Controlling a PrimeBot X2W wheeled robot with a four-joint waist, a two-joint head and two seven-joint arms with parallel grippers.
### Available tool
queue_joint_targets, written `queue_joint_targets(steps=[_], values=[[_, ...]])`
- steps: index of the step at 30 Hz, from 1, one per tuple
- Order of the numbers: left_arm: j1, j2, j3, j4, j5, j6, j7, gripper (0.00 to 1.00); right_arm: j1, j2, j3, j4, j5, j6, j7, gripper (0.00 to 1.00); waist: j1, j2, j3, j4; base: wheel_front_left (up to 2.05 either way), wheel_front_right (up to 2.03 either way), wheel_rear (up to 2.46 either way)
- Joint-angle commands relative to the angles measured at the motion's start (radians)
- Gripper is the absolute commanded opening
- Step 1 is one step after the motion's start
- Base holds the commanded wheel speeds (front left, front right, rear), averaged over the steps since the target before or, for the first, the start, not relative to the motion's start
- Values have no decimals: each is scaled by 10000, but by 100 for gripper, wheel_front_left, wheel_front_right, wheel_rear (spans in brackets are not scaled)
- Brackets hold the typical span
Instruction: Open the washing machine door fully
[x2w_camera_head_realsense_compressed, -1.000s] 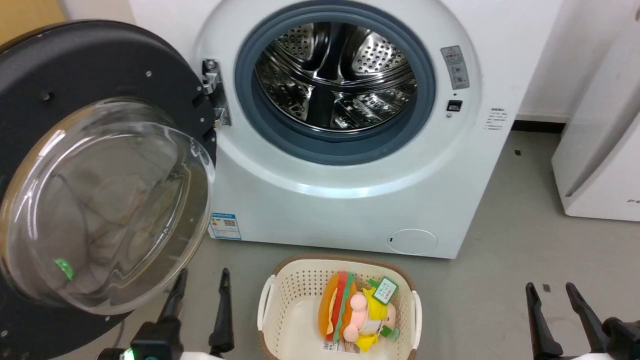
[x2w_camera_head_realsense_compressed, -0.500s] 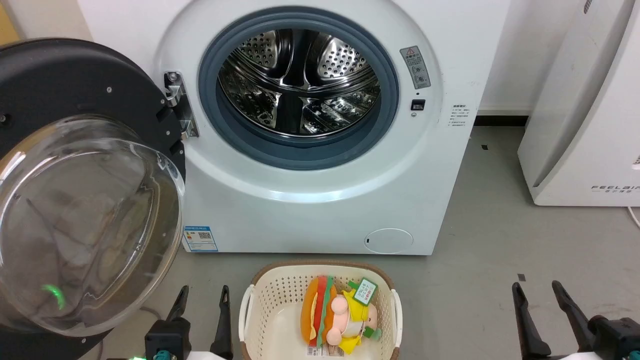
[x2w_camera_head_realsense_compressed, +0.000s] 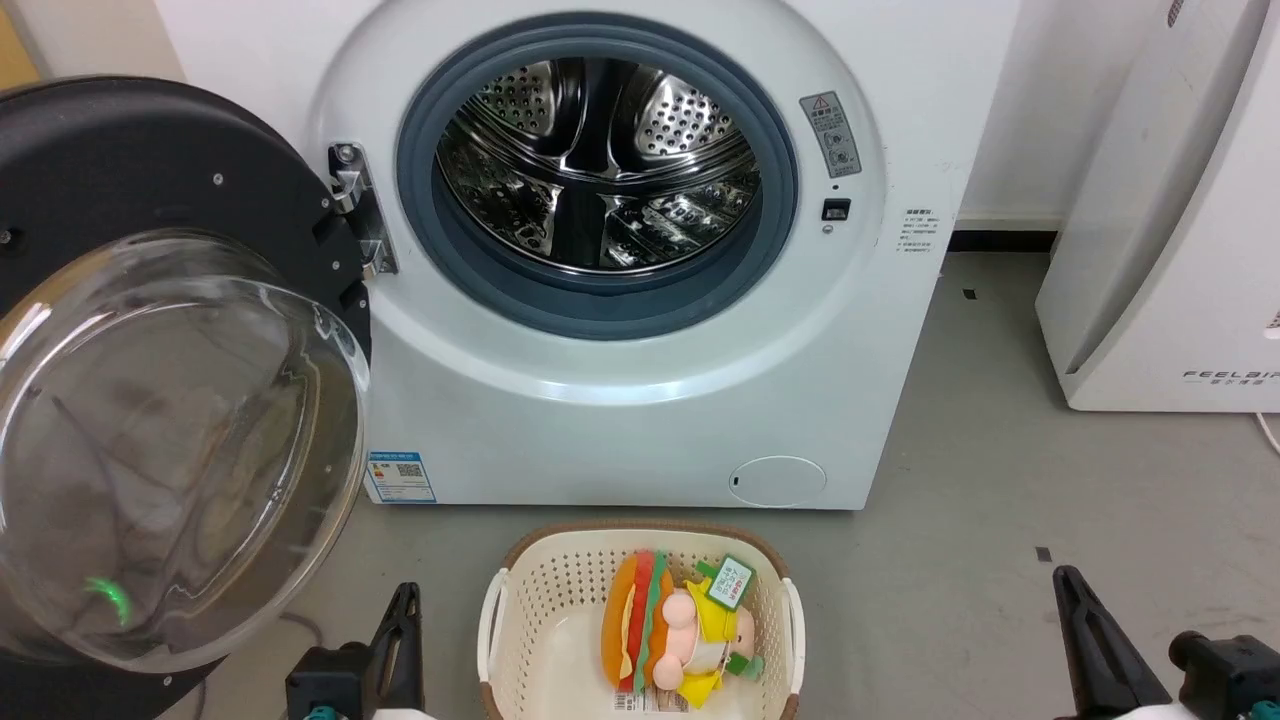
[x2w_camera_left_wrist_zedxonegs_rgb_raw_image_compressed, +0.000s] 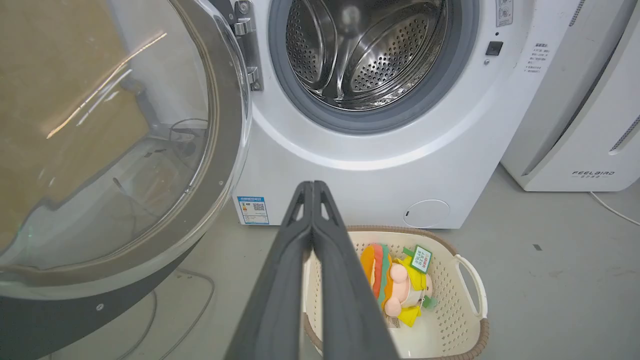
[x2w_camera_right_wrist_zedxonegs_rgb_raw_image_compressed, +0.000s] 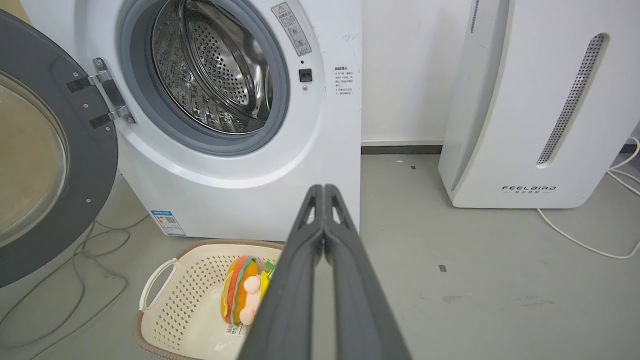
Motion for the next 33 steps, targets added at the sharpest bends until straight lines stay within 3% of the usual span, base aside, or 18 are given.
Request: queue_joint_targets(steps=[1, 33], values=[[-41, -41, 63, -11, 81, -93, 36, 0, -70, 1, 24, 36, -59, 0, 2, 0, 0, 0, 10, -6, 0, 0, 0], [-292, -426, 691, -112, 658, -695, 277, 0, -517, 9, 205, 265, -429, 2, 28, 0, 0, 0, 135, -83, 0, 0, 0]])
